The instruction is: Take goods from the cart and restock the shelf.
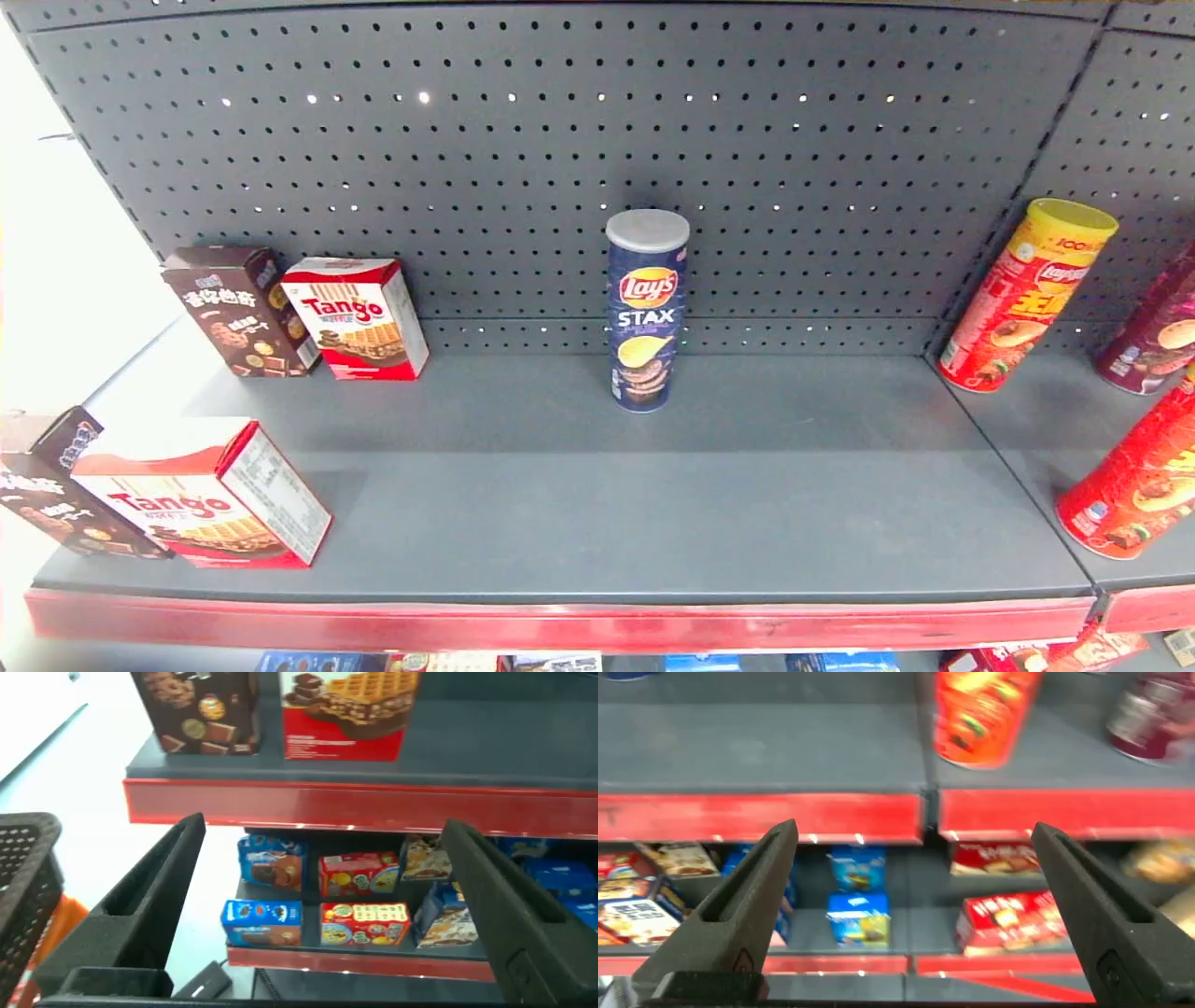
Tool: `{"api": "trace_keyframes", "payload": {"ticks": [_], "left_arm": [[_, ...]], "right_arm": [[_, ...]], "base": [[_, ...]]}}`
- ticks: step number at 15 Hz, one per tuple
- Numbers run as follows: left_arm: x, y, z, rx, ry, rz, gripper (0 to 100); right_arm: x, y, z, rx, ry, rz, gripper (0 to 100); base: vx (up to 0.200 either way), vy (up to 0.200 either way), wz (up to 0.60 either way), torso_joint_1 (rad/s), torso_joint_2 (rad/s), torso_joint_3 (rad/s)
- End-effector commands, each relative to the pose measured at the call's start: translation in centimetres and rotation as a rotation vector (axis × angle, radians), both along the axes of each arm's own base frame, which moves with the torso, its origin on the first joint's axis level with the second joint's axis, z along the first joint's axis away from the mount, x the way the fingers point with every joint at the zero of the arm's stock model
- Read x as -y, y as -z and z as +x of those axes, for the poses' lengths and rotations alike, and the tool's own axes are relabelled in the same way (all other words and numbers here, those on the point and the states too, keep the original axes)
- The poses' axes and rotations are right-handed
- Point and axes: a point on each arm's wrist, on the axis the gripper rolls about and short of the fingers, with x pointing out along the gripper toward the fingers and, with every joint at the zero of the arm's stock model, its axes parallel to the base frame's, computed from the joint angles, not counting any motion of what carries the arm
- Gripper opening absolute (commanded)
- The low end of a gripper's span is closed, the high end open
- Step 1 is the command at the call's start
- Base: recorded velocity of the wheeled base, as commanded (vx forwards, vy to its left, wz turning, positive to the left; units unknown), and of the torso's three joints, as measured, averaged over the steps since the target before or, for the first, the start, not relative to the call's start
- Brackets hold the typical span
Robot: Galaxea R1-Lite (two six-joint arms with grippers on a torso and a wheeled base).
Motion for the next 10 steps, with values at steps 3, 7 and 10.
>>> {"api": "trace_keyframes", "payload": {"ticks": [3, 7, 10], "left_arm": [[0.00, -0.03, 0.00, 0.000, -0.001, 0.000, 100], [0.00, -0.03, 0.00, 0.000, -0.001, 0.000, 100], [0.00, -0.03, 0.00, 0.000, -0.001, 0.000, 100]], "right_arm": [[0.00, -0.01, 0.01, -0.001, 0.000, -0.001, 100], [0.00, -0.01, 0.01, -0.001, 0.000, -0.001, 100], [0.00, -0.01, 0.01, -0.001, 0.000, -0.001, 100]], "base": [[0.000, 0.000, 0.60, 0.006, 0.00, -0.001], [0.000, 0.000, 0.60, 0.002, 0.00, 0.000], [0.000, 0.000, 0.60, 0.002, 0.00, 0.001]]}}
